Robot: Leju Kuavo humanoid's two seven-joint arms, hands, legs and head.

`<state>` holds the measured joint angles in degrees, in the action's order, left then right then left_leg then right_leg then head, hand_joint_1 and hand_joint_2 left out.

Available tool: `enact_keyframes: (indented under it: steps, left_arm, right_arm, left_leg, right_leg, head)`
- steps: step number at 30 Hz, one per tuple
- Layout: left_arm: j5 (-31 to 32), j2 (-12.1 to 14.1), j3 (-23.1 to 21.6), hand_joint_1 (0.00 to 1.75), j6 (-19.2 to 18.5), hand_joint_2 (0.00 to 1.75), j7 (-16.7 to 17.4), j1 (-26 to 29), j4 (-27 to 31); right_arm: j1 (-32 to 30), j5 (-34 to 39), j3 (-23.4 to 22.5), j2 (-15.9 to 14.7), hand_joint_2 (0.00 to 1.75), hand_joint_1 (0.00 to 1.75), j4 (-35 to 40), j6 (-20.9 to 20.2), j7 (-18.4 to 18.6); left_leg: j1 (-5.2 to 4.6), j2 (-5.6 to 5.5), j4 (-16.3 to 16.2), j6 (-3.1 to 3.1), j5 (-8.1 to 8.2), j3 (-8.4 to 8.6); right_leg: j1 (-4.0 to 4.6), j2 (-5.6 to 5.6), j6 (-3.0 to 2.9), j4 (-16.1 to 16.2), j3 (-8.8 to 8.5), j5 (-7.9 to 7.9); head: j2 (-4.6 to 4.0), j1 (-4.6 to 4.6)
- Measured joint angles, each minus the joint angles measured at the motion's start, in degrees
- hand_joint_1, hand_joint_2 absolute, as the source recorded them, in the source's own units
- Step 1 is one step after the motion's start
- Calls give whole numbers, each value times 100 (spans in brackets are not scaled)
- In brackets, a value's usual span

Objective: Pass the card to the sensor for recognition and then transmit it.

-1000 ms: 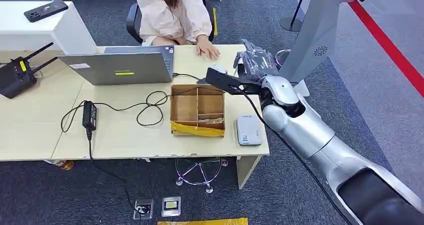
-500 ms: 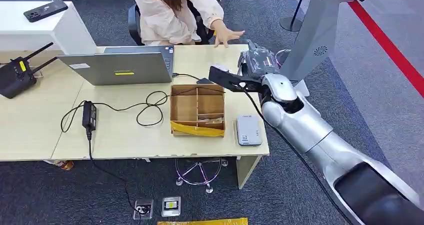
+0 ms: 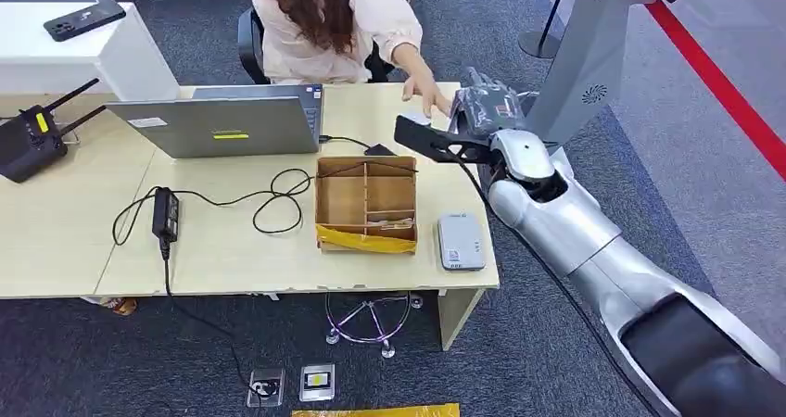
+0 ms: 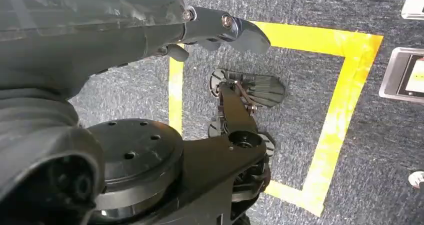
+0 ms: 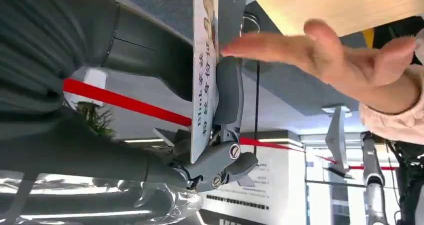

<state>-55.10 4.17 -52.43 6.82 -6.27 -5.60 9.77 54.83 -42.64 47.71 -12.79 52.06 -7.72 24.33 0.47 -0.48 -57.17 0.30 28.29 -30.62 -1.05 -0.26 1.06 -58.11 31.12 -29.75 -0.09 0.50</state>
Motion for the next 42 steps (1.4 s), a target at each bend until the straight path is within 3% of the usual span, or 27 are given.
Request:
enact_keyframes:
  steps: [26,27,28,42]
  left_arm:
    - [-120,-37,0,0,48,0,-15,2,-2]
    - [-125,-37,0,0,48,0,-15,2,-2]
    - [-127,-37,0,0,48,0,-15,3,-2]
    - [-72,-39,0,0,37,0,-2,5,-2]
  right_arm:
    - [-15,-101,-181,44,175,175,-227,72,-199]
    - [-15,-105,-188,46,175,119,-240,74,-208]
    - [-16,-109,-192,46,0,0,-254,77,-208]
    - [-120,-262,-426,52,0,0,-308,428,-300]
  left_leg:
    - [0,-1,-1,0,0,-1]
    - [0,-1,-1,0,0,-1]
    - [0,-1,-1,0,0,-1]
    - [0,0,-1,0,0,-1]
  right_leg:
    - [0,-1,0,0,1,0]
    - [0,-1,0,0,1,0]
    - [0,-1,0,1,1,0]
    - [0,0,0,2,2,0]
  head:
    - [0,-2]
    - [0,-2]
    - [0,-2]
    - [0,-2]
